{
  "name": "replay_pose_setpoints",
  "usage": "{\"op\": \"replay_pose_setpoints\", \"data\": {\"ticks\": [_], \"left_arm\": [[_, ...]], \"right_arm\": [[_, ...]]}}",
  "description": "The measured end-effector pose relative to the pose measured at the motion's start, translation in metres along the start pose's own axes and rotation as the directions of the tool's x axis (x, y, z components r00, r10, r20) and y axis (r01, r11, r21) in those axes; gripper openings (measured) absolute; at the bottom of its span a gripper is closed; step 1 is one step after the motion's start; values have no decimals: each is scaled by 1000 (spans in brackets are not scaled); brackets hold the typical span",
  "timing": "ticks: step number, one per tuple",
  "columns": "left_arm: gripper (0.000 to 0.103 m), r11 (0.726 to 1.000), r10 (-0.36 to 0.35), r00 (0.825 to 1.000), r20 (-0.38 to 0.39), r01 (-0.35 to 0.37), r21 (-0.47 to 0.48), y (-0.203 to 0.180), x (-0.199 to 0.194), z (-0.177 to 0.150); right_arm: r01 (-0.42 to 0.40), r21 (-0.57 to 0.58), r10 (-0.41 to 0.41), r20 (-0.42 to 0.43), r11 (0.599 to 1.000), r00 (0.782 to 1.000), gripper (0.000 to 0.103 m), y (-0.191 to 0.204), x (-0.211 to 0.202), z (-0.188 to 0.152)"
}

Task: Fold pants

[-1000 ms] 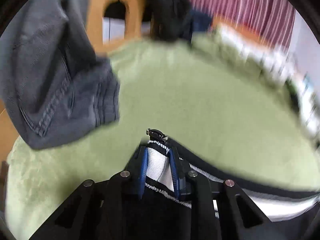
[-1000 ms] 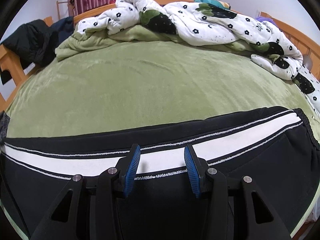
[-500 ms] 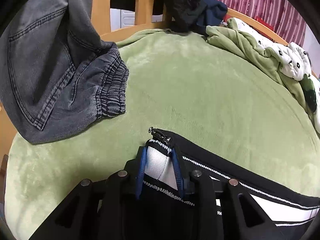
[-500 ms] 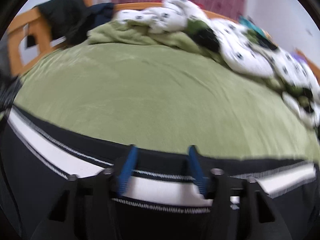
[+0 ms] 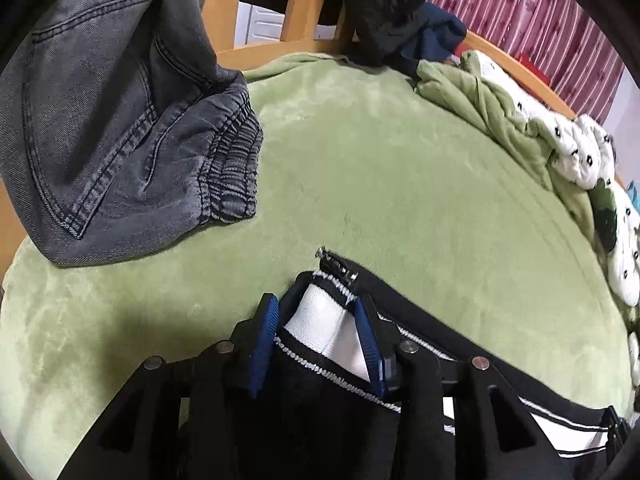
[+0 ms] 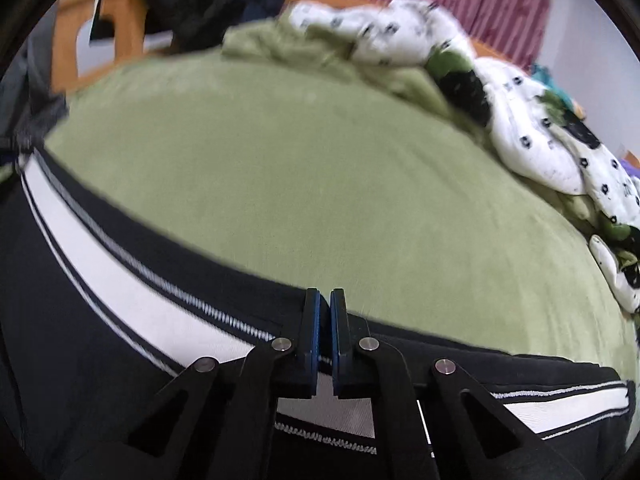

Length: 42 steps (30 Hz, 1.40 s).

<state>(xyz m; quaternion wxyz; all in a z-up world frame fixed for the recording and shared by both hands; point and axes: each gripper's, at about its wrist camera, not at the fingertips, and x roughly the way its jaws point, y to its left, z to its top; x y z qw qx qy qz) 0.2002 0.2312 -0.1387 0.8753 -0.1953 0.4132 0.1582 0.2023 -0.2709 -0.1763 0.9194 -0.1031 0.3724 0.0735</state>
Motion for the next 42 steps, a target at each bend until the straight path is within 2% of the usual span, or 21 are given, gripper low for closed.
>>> {"op": "replay_pose_setpoints", "data": {"ticks": [3, 7, 9, 11, 12, 13, 14, 16, 19, 21, 23, 24, 25, 26, 27, 30, 33, 35, 37, 39, 42], "left_arm": [[38, 999, 34, 999, 7, -34, 10, -4, -2, 0], [38, 993, 119, 993, 16, -119, 26, -10, -8, -5], [38, 991, 134, 990, 38, -135, 18, -11, -16, -8], [38, 991, 127, 991, 52, -129, 26, -16, -26, -12], [38, 992, 116, 991, 60, -119, 35, -19, -33, -15], [38, 993, 102, 992, 70, -105, 45, -21, -40, -17], [46, 994, 86, 993, 78, -90, 54, -24, -45, -20], [67, 995, 27, 994, 101, -37, 92, -34, -56, -27], [68, 983, -57, 992, 116, 35, 182, -55, -63, -39], [69, 970, -100, 993, 68, 81, 231, -68, -56, -47], [69, 958, -106, 993, -45, 115, 263, -78, -34, -52], [69, 960, -70, 992, -108, 96, 264, -80, -18, -55], [70, 961, 8, 983, -181, 42, 272, -80, 0, -58], [73, 962, 41, 977, -210, 18, 273, -79, 8, -60], [73, 966, 19, 982, -190, 31, 255, -76, 7, -60], [71, 974, 44, 986, -160, -6, 227, -68, -5, -57], [71, 970, -7, 990, -143, 42, 240, -65, -26, -67], [71, 958, -75, 987, -145, 112, 264, -68, -44, -78], [71, 932, -184, 974, -128, 215, 293, -72, -72, -99], [71, 905, -291, 948, -129, 317, 285, -66, -94, -123], [71, 860, -435, 883, -176, 465, 209, -50, -115, -170]], "right_arm": [[39, -2, -39, -48, 999, 998, 4, 6, 18, -7], [172, -63, -175, -43, 983, 984, 6, 27, 27, -7], [175, -39, -176, -40, 984, 984, 6, 27, 23, -4], [168, -25, -169, -30, 985, 985, 11, 18, 13, 0], [168, 3, -168, -25, 986, 985, 23, 7, 7, 3], [170, 34, -170, -19, 985, 985, 29, -2, 1, 5], [167, 84, -167, -7, 982, 986, 39, -15, -7, 6], [148, 162, -152, 12, 976, 988, 40, -36, -16, 6], [144, 195, -139, -39, 970, 990, 40, -52, -6, 2], [163, 156, -148, -103, 974, 984, 40, -50, 10, -7], [216, 95, -200, -157, 972, 967, 40, -44, 25, -18], [228, 85, -216, -132, 970, 967, 40, -42, 22, -20], [248, 76, -237, -125, 966, 963, 40, -39, 18, -19], [280, 68, -270, -127, 958, 955, 40, -38, 12, -17], [289, 73, -280, -119, 954, 953, 40, -37, 5, -14], [266, 107, -260, -65, 958, 963, 45, -36, -22, -12], [266, 169, -262, -46, 949, 964, 56, -38, -44, -16], [236, 234, -231, -48, 943, 972, 56, -41, -56, -22], [198, 304, -192, -49, 932, 980, 56, -43, -71, -28], [145, 360, -150, -14, 922, 989, 56, -41, -88, -33], [113, 362, -126, 13, 925, 992, 56, -30, -105, -32]]}}
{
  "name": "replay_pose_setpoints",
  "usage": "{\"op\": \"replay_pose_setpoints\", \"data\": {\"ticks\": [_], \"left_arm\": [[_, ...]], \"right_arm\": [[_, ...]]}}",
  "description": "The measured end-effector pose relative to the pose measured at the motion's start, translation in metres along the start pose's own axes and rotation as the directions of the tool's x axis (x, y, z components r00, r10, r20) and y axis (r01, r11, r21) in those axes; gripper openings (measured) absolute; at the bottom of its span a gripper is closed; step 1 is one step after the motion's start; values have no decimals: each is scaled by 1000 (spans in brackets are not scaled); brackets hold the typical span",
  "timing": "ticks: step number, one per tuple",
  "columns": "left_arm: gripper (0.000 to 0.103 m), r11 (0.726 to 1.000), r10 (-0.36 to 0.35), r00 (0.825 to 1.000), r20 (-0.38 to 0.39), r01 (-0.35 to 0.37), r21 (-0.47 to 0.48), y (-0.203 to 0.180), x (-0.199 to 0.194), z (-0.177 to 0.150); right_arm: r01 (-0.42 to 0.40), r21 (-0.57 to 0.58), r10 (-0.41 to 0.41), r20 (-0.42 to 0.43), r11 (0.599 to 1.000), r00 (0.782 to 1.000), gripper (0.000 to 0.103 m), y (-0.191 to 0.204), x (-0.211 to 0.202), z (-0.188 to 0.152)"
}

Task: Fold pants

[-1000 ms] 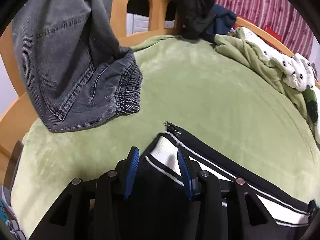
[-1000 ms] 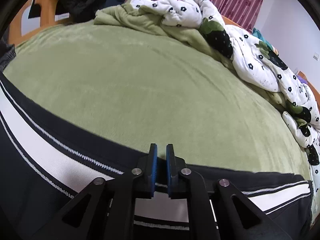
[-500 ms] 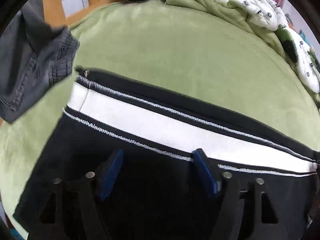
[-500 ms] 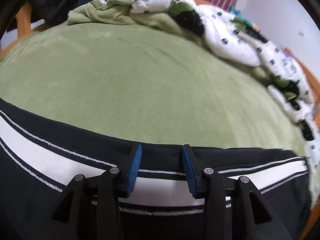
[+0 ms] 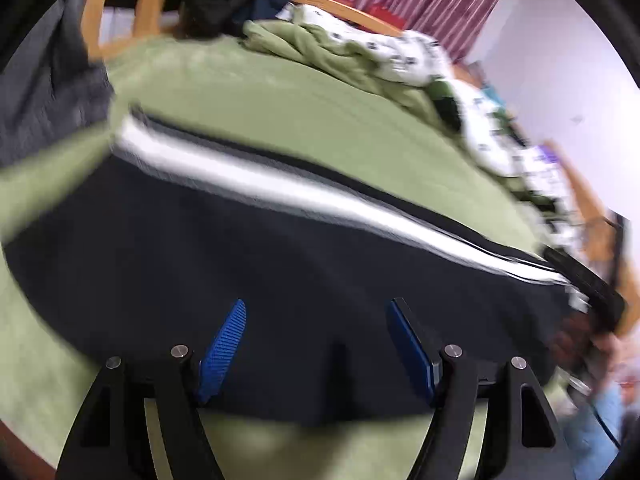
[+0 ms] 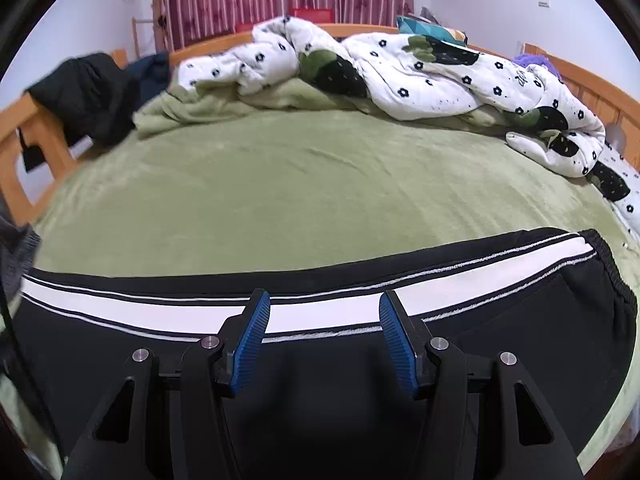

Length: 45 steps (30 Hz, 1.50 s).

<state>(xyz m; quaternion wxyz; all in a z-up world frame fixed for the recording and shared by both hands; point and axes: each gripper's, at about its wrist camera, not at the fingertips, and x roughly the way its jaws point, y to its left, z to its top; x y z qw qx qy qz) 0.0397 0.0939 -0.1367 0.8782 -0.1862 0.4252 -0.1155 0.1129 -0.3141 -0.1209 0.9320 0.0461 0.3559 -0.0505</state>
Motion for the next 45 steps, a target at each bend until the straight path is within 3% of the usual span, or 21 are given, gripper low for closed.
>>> {"op": "replay_pose_setpoints", "data": {"ticks": [3, 6, 9, 11, 14, 18, 22, 24, 25, 26, 27, 28, 30, 32, 33, 34, 36, 38, 41, 43, 45], "left_arm": [[71, 999, 0, 1000, -14, 1, 37, -13, 2, -41], [71, 986, 135, 990, -35, -131, 104, -15, 11, -51], [71, 980, 191, 981, -33, -193, -55, 23, -2, -46], [68, 967, 181, 983, -4, -179, -180, 51, -18, -48], [68, 924, 198, 979, 36, -175, -340, 94, -37, -46], [67, 893, 208, 977, 51, -168, -418, 125, -33, -25], [65, 859, 298, 953, 58, -241, -452, 148, -26, 3], [54, 823, 338, 939, 54, -267, -501, 164, -22, 12], [37, 794, 364, 931, 40, -288, -535, 175, -22, 17], [28, 779, 369, 929, 38, -287, -558, 182, -21, 22], [25, 778, 355, 933, 48, -267, -568, 185, -24, 24], [19, 787, 371, 927, 58, -281, -549, 178, -27, 26], [17, 796, 484, 871, 84, -398, -456, 149, -29, 35], [14, 789, 600, 782, 171, -542, -290, 95, -31, 44], [13, 784, 621, 747, 237, -592, -189, 62, -31, 48], [11, 781, 615, 731, 296, -616, -104, 30, -31, 49], [11, 789, 569, 735, 368, -615, 10, -21, -29, 51], [11, 795, 507, 758, 409, -595, 116, -71, -22, 48], [11, 796, 397, 822, 407, -530, 293, -142, 0, 30], [11, 806, 315, 879, 357, -446, 389, -184, 28, 7], [11, 805, 276, 915, 295, -388, 449, -212, 54, -18]], "right_arm": [[-8, 4, 8, 46, 1000, 999, 56, 6, -12, -4], [-35, -7, 35, 15, 999, 999, 56, 12, -10, -8], [-49, -22, 49, -13, 999, 999, 56, 14, -11, -12], [-39, -36, 39, 2, 999, 999, 56, 13, -16, -14], [-40, -53, 41, 18, 998, 999, 56, 11, -24, -16], [-44, -50, 45, 8, 998, 999, 56, 8, -25, -18], [-40, -50, 40, 0, 998, 999, 56, 4, -28, -23], [-42, -37, 42, -13, 998, 999, 56, -2, -31, -31], [-48, -27, 47, -22, 998, 999, 56, -6, -31, -35], [-56, -13, 56, -34, 998, 998, 56, -10, -32, -40], [-60, 1, 60, -44, 998, 997, 56, -16, -33, -44], [-58, 10, 58, -48, 998, 997, 56, -21, -34, -47], [-34, 30, 35, -48, 999, 998, 56, -35, -37, -53], [-13, 42, 15, -45, 999, 999, 56, -47, -40, -56], [-2, 53, 4, -44, 999, 999, 56, -54, -41, -57], [4, 63, -2, -43, 998, 999, 56, -60, -41, -58], [18, 94, -15, -35, 995, 999, 56, -78, -43, -59], [35, 116, -32, -28, 993, 999, 56, -92, -47, -59], [51, 164, -52, -2, 985, 999, 56, -117, -56, -56], [68, 202, -73, 19, 977, 997, 56, -132, -63, -55], [73, 251, -85, 38, 965, 996, 56, -147, -70, -55]]}}
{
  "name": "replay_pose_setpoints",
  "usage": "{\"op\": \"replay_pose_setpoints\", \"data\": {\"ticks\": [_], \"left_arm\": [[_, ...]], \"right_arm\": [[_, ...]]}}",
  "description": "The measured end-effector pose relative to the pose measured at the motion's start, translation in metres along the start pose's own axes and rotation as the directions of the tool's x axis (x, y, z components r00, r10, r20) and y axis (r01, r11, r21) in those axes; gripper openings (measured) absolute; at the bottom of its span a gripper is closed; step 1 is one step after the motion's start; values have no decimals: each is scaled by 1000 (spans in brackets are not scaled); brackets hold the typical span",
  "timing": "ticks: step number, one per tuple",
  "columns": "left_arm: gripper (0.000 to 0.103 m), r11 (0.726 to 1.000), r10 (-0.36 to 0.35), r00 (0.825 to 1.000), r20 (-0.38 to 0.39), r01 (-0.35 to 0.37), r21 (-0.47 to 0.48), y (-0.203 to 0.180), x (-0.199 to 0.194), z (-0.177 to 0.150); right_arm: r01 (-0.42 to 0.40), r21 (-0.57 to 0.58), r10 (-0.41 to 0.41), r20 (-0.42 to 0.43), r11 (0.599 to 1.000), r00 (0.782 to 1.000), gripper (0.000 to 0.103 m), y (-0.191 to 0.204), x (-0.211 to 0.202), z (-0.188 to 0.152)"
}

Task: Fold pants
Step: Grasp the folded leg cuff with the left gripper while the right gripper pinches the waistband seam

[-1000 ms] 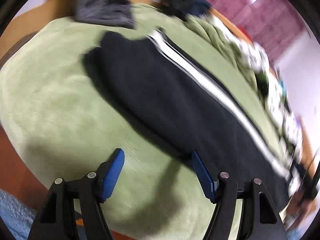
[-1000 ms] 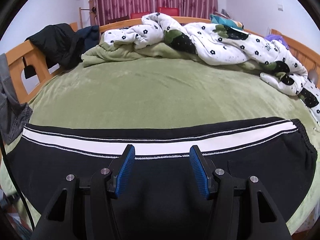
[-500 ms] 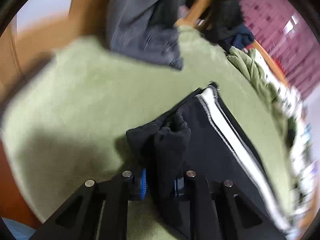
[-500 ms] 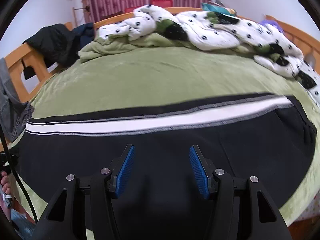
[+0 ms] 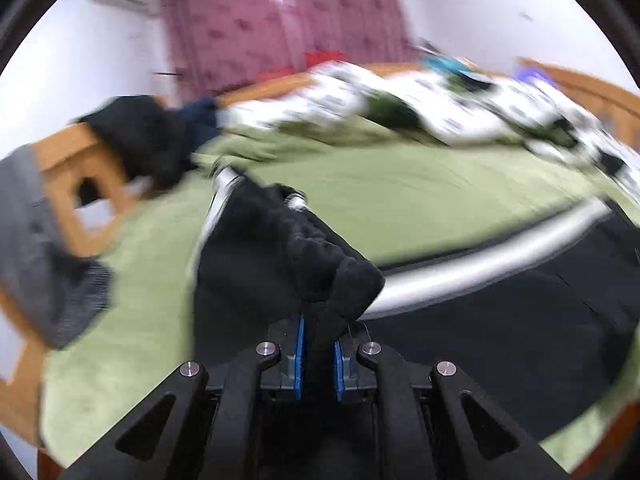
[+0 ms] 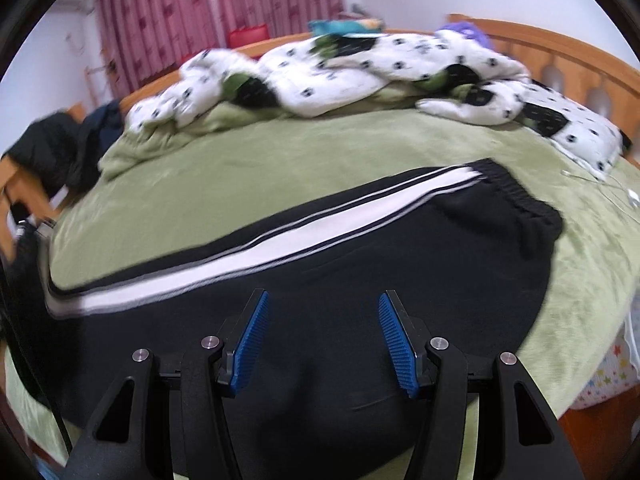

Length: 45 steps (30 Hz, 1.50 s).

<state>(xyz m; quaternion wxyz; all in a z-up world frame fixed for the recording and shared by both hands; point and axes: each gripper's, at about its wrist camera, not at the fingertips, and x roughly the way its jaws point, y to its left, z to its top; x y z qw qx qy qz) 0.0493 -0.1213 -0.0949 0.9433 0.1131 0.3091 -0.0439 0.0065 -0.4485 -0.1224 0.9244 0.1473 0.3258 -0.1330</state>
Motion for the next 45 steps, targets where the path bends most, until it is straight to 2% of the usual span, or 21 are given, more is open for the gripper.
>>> {"op": "replay_pose_setpoints", "data": {"ticks": [4, 8, 10, 12, 13, 15, 16, 17, 20, 22, 24, 25, 28, 30, 31, 32, 33, 37, 40, 43, 45], "left_arm": [[11, 992, -118, 986, -119, 123, 37, -80, 26, -36], [11, 992, -62, 994, -88, 70, 102, -119, 17, -66], [11, 990, -88, 992, -93, 98, 105, -116, 11, -69], [19, 979, -171, 977, -126, 183, 88, -104, 4, -65], [29, 969, -217, 965, -148, 231, 84, -97, 1, -63], [43, 963, -247, 957, -151, 259, 68, -80, -7, -63], [55, 963, -258, 957, -134, 266, 46, -64, -17, -65], [67, 963, -263, 958, -115, 267, 24, -50, -22, -65], [73, 970, -239, 970, -53, 237, -50, 0, -38, -69], [79, 981, -179, 983, -51, 174, -80, 35, -42, -76], [79, 987, -136, 988, -78, 128, -96, 59, -41, -89], [79, 986, -129, 987, -96, 118, -116, 74, -39, -99], [79, 971, -170, 977, -125, 145, -191, 102, -35, -127], [79, 960, -195, 970, -142, 159, -230, 110, -30, -139], [79, 954, -217, 965, -150, 176, -244, 113, -26, -140], [79, 948, -239, 958, -159, 195, -252, 114, -23, -144], [79, 950, -235, 958, -163, 190, -249, 114, -21, -145], [79, 974, -153, 973, -170, 119, -194, 105, -3, -144], [79, 967, -144, 976, -162, 104, -235, 107, 5, -142], [79, 955, -132, 978, -163, 82, -287, 115, 14, -139], [79, 941, -139, 977, -164, 79, -328, 120, 16, -140]], "right_arm": [[-31, 80, 32, -15, 996, 999, 56, -19, 2, 3], [-49, 108, 54, -43, 993, 998, 56, -24, 10, 2], [-57, 99, 63, -54, 993, 997, 56, -21, 13, 0], [-85, 86, 92, -76, 993, 993, 56, -14, 19, -2], [-95, 83, 102, -84, 992, 991, 56, -11, 21, -3], [-122, 69, 129, -104, 990, 986, 56, -1, 26, -5], [-147, 62, 153, -119, 987, 981, 56, 7, 30, -6], [-180, 59, 187, -141, 982, 972, 56, 16, 34, -9], [-268, 37, 270, -232, 963, 935, 56, 47, 50, -19], [-323, 14, 314, -285, 946, 906, 56, 70, 57, -27], [-380, -27, 350, -334, 925, 875, 56, 96, 65, -38], [-391, -46, 352, -348, 919, 869, 56, 106, 67, -42], [-360, -98, 307, -350, 928, 885, 56, 128, 76, -56], [-355, -77, 307, -354, 932, 883, 55, 132, 82, -59], [-365, -59, 321, -359, 929, 877, 51, 131, 84, -59], [-387, -30, 349, -370, 922, 861, 38, 129, 85, -59], [-403, -10, 370, -380, 915, 848, 32, 128, 86, -58], [-381, -11, 349, -377, 925, 858, 40, 128, 85, -56], [-388, -18, 357, -358, 921, 863, 41, 126, 78, -50], [-423, -12, 401, -291, 906, 869, 42, 122, 63, -42], [-433, -14, 415, -261, 901, 872, 57, 123, 59, -42]]}}
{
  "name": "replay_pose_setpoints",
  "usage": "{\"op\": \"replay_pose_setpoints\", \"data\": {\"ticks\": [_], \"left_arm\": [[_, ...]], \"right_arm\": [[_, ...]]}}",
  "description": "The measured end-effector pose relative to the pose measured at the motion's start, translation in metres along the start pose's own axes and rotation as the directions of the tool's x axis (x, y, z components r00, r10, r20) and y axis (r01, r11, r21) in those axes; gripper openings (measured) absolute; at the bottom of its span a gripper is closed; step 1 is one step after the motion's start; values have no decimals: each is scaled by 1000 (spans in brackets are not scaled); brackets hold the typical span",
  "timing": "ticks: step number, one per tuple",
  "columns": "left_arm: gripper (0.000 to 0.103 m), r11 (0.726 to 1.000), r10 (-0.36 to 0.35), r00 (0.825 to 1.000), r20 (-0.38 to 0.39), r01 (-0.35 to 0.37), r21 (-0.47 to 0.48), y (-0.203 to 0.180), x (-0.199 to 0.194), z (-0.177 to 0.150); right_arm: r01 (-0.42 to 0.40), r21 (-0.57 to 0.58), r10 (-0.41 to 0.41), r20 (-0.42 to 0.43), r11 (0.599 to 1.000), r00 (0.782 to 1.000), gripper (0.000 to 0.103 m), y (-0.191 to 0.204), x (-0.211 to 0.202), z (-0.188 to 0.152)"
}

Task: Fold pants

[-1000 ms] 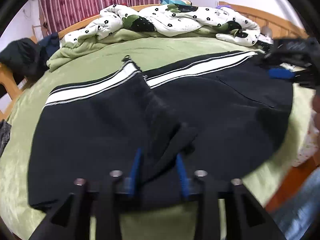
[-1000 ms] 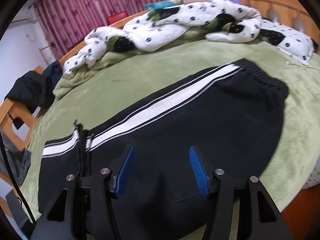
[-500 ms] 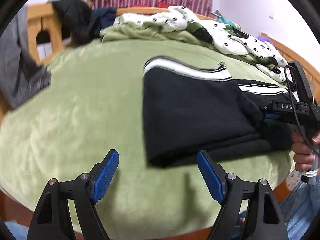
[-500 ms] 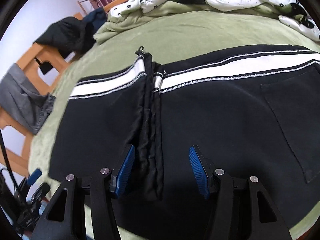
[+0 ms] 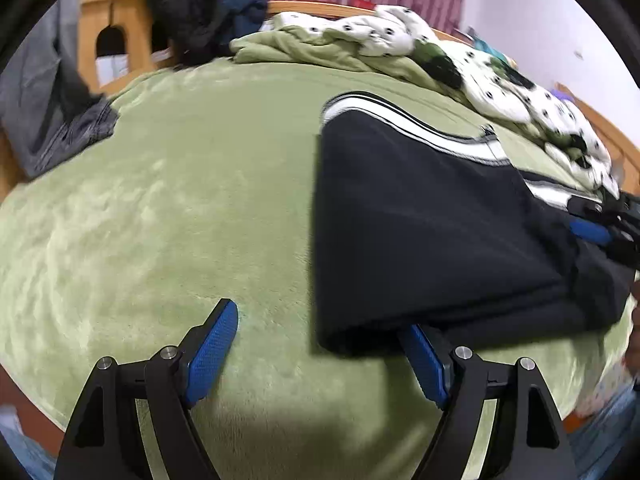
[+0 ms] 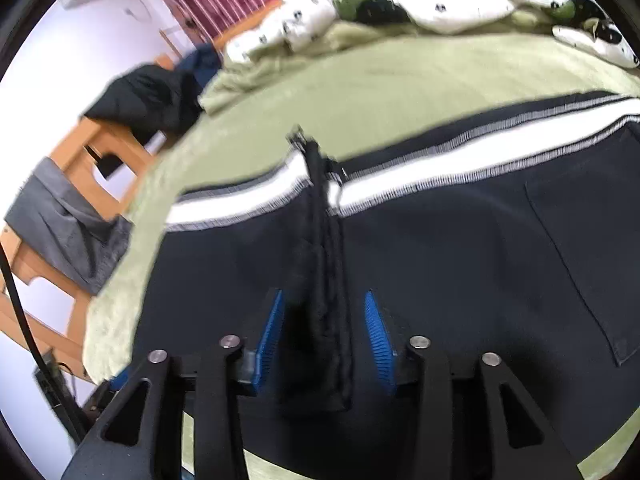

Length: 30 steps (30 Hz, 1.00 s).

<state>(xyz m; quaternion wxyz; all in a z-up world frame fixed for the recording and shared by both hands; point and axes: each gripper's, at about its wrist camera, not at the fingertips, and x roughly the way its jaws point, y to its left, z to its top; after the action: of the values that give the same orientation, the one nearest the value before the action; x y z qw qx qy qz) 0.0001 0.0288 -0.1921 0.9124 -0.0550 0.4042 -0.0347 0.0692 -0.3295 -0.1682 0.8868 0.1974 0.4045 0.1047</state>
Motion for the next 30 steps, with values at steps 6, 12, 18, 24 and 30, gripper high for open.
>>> {"op": "replay_pose_setpoints", "data": {"ticks": [6, 12, 18, 24, 30], "left_arm": [[79, 1000, 0, 1000, -8, 0, 1, 5, 4, -1], [79, 1000, 13, 1000, -5, -13, 12, 8, 5, -4], [79, 999, 26, 1000, 4, -26, 19, 5, 4, -5], [79, 1000, 30, 999, 12, -30, 7, 8, 1, -5], [79, 1000, -21, 999, 31, 21, 3, 10, -8, -7]], "right_arm": [[104, -70, -112, -128, 992, 985, 56, 5, 42, -10], [78, -104, -94, -154, 991, 984, 36, 10, 45, -16], [91, -109, -104, -127, 990, 986, 29, 13, 46, -21], [28, -79, -33, -68, 996, 997, 21, 6, 20, -17], [28, -17, -28, -1, 999, 1000, 21, -17, -10, -10]]}}
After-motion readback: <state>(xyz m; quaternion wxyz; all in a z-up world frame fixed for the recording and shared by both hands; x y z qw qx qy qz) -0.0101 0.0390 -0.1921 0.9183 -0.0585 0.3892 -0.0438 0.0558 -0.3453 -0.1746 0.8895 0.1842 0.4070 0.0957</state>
